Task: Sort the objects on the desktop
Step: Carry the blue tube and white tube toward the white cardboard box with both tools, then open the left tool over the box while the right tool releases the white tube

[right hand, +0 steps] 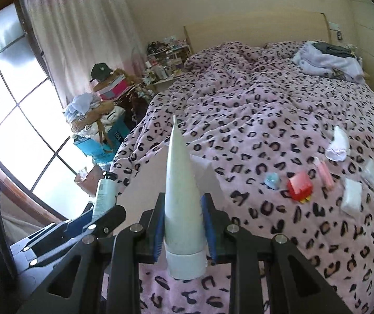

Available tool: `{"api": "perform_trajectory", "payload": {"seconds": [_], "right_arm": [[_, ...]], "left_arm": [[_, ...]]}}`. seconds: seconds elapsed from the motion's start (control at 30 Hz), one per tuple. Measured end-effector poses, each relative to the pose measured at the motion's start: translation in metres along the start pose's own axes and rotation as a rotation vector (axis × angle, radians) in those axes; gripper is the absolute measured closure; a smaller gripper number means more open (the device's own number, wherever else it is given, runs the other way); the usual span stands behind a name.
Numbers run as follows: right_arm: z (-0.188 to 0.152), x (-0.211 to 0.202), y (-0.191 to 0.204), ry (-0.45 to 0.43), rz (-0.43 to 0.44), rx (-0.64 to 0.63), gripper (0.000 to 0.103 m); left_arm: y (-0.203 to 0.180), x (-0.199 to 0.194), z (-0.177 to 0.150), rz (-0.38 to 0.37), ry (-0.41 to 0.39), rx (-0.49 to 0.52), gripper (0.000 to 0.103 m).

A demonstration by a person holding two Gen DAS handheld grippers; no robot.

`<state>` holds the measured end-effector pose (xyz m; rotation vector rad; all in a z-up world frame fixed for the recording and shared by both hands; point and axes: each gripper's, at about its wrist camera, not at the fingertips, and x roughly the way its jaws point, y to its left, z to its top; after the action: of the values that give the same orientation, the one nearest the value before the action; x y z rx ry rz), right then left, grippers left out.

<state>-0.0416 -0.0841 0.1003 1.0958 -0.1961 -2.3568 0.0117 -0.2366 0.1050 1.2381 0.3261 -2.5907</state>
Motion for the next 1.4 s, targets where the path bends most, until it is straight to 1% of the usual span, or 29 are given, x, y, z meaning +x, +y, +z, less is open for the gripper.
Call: {"api": "perform_trajectory", "payload": {"seconds": [0.23, 0.43, 0.67, 0.77, 0.87, 1.07, 1.4], "right_arm": [[0.008, 0.033, 0.015, 0.055, 0.007, -0.020, 0.076], [0.018, 0.063, 0.025, 0.100, 0.001, -0.036, 0.076], [0.032, 0.097, 0.035, 0.147, 0.019, -0.050, 0.076], [0.031, 0.111, 0.036, 0.181, 0.038, -0.053, 0.076], [0.025, 0.122, 0.034, 0.207, 0.035, -0.055, 0.076], [0.014, 0.135, 0.031, 0.248, 0.021, -0.061, 0.076], [0.011, 0.140, 0.030, 0.264, -0.007, -0.090, 0.076]], "left_arm": [[0.019, 0.019, 0.004, -0.001, 0.039, -0.031, 0.074], [0.026, 0.039, 0.006, -0.010, 0.071, -0.048, 0.074], [0.034, 0.062, 0.007, -0.024, 0.107, -0.070, 0.074], [0.038, 0.070, 0.006, -0.020, 0.119, -0.079, 0.074], [0.041, 0.078, 0.003, -0.016, 0.134, -0.085, 0.074], [0.043, 0.086, -0.001, -0.013, 0.144, -0.086, 0.074], [0.044, 0.090, -0.004, -0.022, 0.155, -0.091, 0.074]]}}
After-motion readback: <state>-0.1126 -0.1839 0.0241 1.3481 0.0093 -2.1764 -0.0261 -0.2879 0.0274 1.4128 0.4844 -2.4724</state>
